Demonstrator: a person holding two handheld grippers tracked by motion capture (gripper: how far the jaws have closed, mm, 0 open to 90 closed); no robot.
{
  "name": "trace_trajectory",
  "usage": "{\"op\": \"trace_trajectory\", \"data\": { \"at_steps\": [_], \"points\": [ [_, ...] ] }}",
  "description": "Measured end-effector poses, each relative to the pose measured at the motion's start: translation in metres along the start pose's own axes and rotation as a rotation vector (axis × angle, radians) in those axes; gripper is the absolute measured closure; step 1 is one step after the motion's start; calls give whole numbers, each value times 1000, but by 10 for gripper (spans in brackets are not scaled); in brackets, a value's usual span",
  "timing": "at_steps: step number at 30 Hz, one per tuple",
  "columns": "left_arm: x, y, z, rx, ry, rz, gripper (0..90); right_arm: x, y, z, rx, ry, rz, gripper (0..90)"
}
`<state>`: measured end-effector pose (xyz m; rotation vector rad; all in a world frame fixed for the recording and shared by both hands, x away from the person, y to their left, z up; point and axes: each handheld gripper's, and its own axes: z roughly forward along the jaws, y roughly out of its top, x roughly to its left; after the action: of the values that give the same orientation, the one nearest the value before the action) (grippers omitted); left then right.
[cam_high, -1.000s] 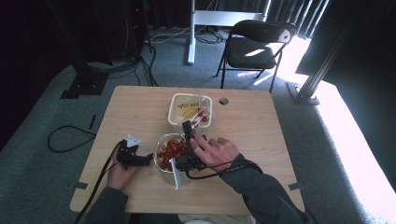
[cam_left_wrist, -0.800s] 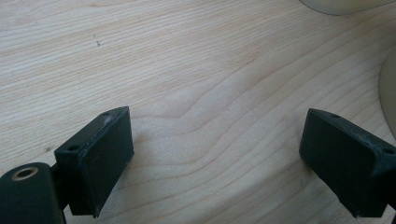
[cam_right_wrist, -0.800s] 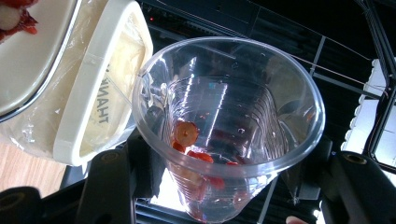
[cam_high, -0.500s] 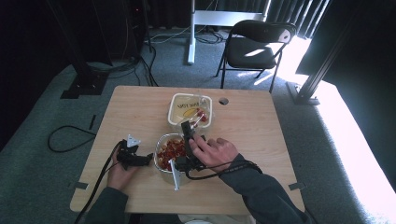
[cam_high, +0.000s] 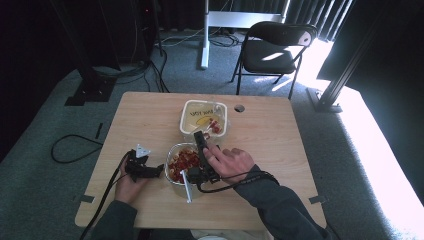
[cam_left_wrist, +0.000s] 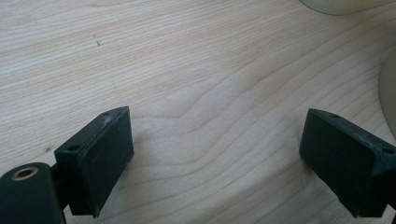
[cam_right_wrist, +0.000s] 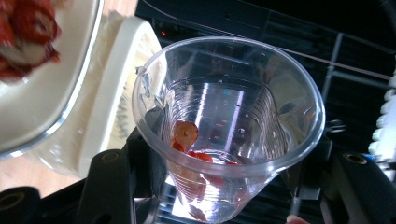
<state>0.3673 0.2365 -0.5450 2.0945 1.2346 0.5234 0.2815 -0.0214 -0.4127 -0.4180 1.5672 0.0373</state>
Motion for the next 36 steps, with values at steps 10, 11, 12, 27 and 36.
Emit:
{"op": "trace_trajectory", "data": {
  "at_steps": [10, 11, 12, 27, 36],
  "points": [
    [0, 0, 0, 1, 0, 1, 104, -21, -16, 8, -60, 158, 364, 409],
    [0, 0, 0, 1, 0, 2, 104, -24, -20, 10, -66, 181, 422, 409],
    [0, 0, 0, 1, 0, 1, 104, -27, -23, 12, -70, 205, 478, 409],
    [0, 0, 0, 1, 0, 1, 104, -50, -81, 39, -139, 461, 1149, 409],
    [0, 0, 0, 1, -1, 1, 104, -53, -99, 52, -179, 517, 1323, 406]
  ]
}}
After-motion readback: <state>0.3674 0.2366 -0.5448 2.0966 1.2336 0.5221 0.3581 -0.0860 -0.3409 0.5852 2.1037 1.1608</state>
